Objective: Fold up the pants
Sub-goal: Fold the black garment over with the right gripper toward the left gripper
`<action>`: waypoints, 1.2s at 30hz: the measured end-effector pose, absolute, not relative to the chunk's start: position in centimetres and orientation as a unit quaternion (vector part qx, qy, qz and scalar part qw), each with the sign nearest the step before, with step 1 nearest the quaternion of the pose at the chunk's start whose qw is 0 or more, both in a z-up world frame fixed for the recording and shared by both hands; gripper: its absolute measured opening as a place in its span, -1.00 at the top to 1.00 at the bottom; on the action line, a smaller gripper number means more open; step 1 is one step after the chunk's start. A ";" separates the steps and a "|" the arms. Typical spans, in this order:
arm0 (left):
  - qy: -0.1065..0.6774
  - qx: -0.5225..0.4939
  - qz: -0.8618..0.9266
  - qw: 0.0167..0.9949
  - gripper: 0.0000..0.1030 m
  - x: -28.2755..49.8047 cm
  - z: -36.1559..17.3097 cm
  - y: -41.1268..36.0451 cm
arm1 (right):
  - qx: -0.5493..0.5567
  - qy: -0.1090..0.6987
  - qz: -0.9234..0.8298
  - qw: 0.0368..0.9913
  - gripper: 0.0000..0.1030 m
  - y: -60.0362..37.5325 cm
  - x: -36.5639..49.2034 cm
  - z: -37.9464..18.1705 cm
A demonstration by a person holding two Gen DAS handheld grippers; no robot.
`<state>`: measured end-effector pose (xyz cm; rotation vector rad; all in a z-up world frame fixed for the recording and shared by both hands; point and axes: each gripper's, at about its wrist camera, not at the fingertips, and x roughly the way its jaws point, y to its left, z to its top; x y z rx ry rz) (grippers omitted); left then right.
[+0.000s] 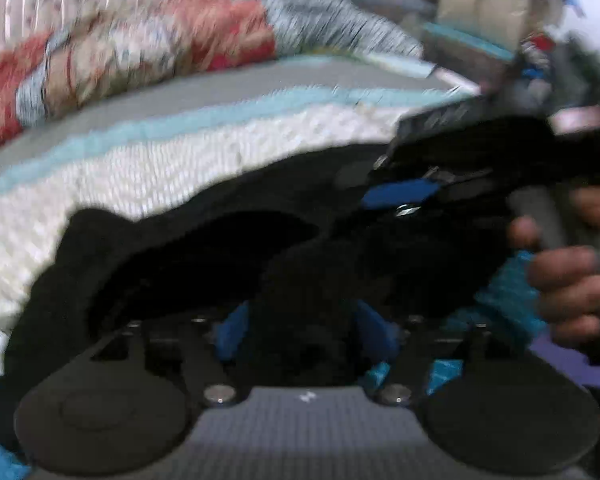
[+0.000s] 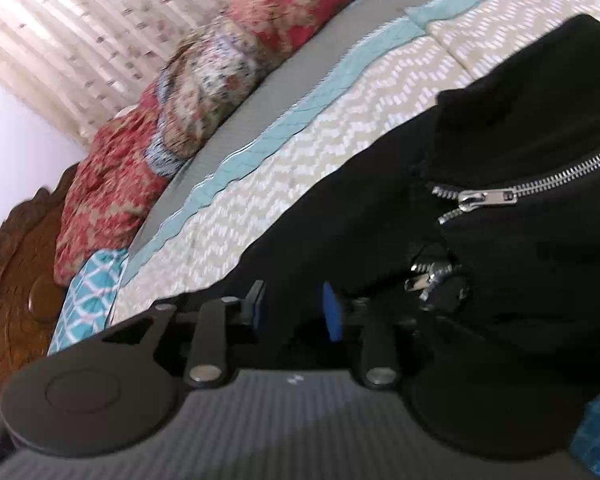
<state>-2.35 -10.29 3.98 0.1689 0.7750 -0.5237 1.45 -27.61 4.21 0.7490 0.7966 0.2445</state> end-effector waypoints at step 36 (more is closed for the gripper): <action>0.373 -0.204 -0.296 0.855 0.06 3.9 7.3 -2.9 | 0.255 0.356 0.134 0.889 0.14 -26.6 10.5 6.6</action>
